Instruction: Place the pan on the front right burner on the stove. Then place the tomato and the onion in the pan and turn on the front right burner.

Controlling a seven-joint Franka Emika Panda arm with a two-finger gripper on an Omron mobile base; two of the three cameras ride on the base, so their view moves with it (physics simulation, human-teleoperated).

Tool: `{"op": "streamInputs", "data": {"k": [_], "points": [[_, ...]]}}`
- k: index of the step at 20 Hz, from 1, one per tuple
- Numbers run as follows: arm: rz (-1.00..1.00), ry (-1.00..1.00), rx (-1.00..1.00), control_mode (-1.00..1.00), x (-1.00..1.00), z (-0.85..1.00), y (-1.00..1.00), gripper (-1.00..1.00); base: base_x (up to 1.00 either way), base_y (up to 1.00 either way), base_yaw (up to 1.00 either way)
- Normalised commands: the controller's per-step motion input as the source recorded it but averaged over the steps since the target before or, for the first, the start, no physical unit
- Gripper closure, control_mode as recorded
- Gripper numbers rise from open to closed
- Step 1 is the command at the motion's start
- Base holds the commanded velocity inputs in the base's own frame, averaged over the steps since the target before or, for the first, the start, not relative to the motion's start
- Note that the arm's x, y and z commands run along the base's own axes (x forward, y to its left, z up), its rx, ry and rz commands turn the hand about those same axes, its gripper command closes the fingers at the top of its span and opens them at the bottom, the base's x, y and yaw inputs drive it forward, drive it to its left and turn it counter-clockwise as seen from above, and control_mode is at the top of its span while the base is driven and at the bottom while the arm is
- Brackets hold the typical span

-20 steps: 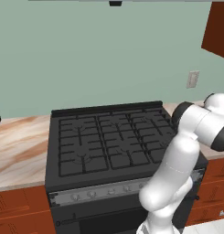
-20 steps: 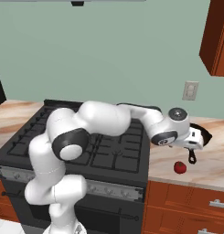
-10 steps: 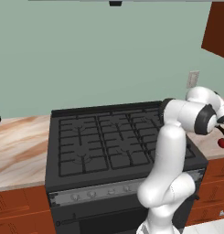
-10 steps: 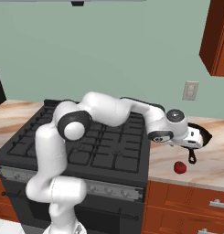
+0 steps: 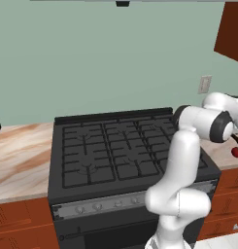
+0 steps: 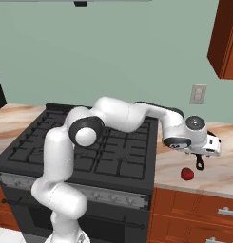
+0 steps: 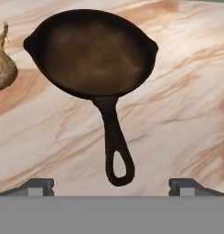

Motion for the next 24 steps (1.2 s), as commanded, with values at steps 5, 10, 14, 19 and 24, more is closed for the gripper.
{"op": "streamInputs", "data": {"k": [5, 10, 14, 19, 24], "points": [[0.0, 0.0, 0.0, -1.0, 0.0, 0.0, -0.06, -1.0, 0.0, 0.0, 0.0], [0.0, 0.0, 0.0, -1.0, 0.05, 0.0, 0.0, -1.0, 0.0, 0.0, 0.0], [0.0, 0.0, 0.0, -1.0, 0.14, 0.0, 0.02, -1.0, 0.0, 0.0, 0.0], [0.0, 0.0, 0.0, -1.0, 0.2, 0.0, 0.06, -1.0, 0.0, 0.0, 0.0], [0.0, 0.0, 0.0, -1.0, 0.14, 0.0, 0.0, -1.0, 0.0, 0.0, 0.0]]}}
